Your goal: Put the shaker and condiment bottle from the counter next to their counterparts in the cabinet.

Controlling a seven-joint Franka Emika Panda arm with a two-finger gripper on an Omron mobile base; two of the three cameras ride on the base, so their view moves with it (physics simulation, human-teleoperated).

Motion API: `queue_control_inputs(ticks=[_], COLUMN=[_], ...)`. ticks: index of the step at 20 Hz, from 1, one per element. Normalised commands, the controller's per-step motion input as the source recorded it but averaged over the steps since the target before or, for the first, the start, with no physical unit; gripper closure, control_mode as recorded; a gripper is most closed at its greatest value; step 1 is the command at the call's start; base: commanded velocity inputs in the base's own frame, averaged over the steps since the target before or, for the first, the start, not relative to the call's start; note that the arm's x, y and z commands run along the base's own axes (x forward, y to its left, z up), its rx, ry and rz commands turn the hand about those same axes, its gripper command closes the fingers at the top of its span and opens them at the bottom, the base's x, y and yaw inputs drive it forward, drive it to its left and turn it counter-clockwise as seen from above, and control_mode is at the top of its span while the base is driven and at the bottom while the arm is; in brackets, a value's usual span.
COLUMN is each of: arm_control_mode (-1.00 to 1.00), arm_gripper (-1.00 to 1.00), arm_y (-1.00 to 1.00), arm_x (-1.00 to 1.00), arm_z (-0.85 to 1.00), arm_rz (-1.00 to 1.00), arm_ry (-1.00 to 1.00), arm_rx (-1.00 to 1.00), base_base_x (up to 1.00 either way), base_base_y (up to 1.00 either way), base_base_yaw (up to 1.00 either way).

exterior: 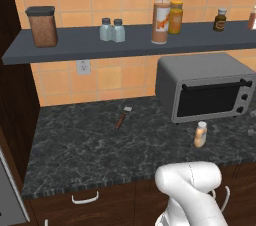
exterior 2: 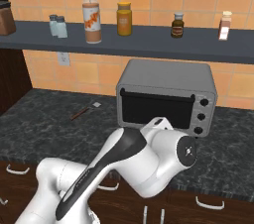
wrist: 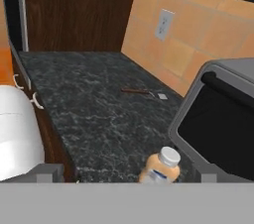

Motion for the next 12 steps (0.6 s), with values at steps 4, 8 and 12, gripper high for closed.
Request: queue_control_inputs(ticks=[4,8,12], arm_control_mode=[-1.00,-1.00,-1.00], arm_gripper=[-1.00,-1.00,-1.00], arm_y=[0.00,0.00,0.00], arm_x=[0.14,0.30,0.23], arm_z=[-0.41,-0.20,-0.24], arm_rz=[0.00,0.00,0.02], arm_ry=[0.00,0.00,0.03], arm_rx=[-0.02,0.01,0.03], base_base_x=[0.00,0.00,0.00], base_base_y=[0.00,0.00,0.00], base_base_yaw=[0.00,0.00,0.00])
